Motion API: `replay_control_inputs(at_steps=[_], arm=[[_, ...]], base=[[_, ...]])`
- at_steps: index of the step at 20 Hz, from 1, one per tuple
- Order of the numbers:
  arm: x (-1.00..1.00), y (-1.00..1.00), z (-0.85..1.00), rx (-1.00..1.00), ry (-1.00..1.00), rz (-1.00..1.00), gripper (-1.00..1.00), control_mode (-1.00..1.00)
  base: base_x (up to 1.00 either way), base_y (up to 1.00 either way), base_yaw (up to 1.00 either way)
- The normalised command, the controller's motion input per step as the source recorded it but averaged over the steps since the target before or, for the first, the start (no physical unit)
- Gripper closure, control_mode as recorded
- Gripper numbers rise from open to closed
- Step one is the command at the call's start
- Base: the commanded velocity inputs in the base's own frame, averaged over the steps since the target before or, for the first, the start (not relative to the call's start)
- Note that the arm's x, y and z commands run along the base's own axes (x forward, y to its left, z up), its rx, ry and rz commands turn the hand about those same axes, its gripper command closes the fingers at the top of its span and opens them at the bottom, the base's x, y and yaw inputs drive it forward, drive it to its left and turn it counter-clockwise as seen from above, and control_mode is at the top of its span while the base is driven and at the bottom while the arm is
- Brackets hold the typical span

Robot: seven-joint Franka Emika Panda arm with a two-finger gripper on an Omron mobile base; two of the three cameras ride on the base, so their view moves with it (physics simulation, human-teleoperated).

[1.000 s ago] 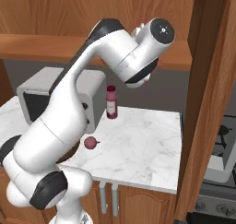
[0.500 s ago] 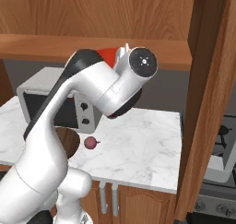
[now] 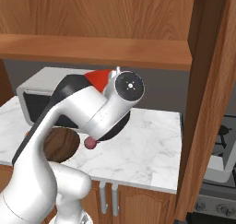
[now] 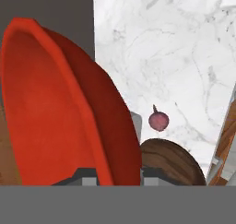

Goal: Pick both bowls and place them on the counter. Then place the mango in one bowl and place the onion in the other bowl.

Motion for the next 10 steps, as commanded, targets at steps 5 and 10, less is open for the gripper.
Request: replay_control_inputs(at_steps=[5,10], arm=[[-0.02,0.00,-0.59,0.00,0.24,0.00,1.00,-1.00],[0.10,0.00,-0.76,0.00,0.22,0.01,1.00,-1.00]], base=[[0.00,0.00,0.00],[0.00,0.00,0.00]])
